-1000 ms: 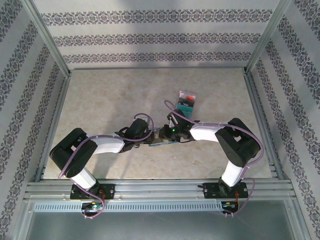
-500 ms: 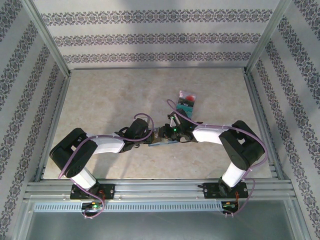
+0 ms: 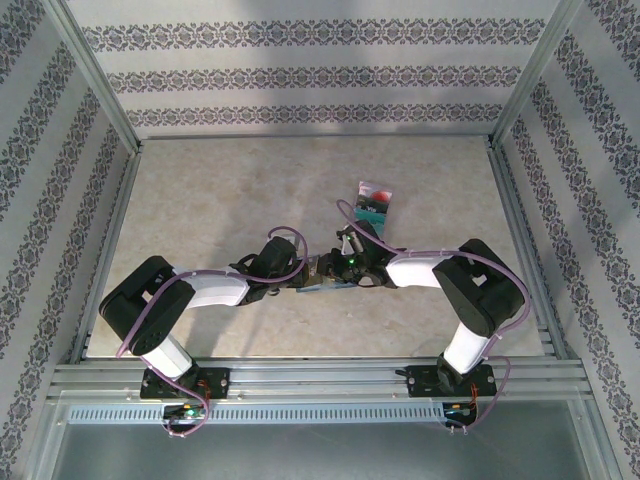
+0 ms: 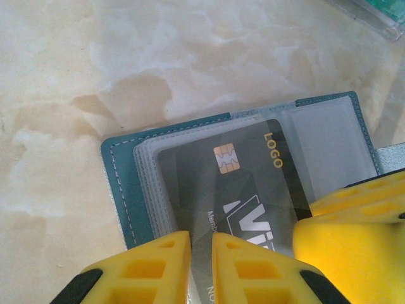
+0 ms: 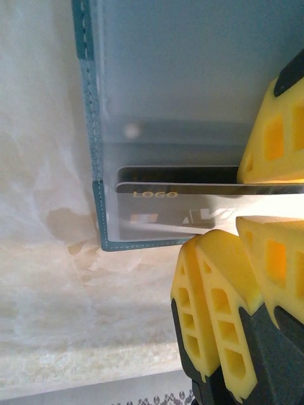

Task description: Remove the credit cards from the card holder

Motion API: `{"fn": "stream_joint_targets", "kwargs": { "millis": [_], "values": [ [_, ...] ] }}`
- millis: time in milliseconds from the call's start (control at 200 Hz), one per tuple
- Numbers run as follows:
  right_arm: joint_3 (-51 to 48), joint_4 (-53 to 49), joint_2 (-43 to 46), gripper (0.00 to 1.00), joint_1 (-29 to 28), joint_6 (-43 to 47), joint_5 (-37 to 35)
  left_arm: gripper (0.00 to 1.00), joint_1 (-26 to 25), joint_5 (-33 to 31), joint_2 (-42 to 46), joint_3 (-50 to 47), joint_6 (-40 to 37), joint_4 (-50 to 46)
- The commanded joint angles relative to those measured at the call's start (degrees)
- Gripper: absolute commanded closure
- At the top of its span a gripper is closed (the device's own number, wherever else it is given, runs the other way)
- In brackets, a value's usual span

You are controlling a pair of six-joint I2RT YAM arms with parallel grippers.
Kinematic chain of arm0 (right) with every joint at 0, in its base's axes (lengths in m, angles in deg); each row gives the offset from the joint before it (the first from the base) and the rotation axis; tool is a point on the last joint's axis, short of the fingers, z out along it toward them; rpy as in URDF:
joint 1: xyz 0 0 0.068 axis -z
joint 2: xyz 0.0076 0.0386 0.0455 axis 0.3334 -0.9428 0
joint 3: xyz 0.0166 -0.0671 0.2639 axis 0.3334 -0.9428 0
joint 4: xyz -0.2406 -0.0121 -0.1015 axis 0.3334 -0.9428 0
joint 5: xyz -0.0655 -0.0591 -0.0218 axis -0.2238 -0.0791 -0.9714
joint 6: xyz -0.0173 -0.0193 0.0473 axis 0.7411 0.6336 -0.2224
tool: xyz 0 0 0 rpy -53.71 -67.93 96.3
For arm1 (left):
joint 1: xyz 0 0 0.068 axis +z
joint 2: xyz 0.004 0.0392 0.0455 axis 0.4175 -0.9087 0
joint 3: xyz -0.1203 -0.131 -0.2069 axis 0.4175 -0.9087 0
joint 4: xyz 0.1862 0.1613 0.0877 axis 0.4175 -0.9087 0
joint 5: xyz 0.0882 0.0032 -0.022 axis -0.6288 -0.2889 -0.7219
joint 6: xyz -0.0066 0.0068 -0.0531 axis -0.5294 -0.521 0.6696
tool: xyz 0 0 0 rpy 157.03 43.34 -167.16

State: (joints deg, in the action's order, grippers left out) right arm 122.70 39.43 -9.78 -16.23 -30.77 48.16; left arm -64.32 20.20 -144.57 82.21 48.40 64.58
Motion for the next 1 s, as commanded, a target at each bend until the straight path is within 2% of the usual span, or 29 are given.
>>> {"fn": "stream_joint_targets", "kwargs": {
  "millis": [0,165,640,994],
  "values": [
    [-1.1,3.7,0.6,0.80,0.8,-0.6,1.8,0.82,0.6,-0.7,0.0,-1.4,0.0,-3.0],
    [-2.5,5.2,1.6,0.83,1.4,-0.8,2.4,0.76,0.6,-1.9,0.4,-0.8,-0.6,-4.7],
    [-4.3,11.9,0.5,0.90,1.7,-3.5,4.6,0.76,0.6,-1.9,0.5,-0.4,-0.8,-5.5],
    [-6.6,11.2,1.6,0.92,3.1,-2.6,3.0,0.73,0.6,-3.2,1.5,0.0,-1.2,-7.1]
  ]
}}
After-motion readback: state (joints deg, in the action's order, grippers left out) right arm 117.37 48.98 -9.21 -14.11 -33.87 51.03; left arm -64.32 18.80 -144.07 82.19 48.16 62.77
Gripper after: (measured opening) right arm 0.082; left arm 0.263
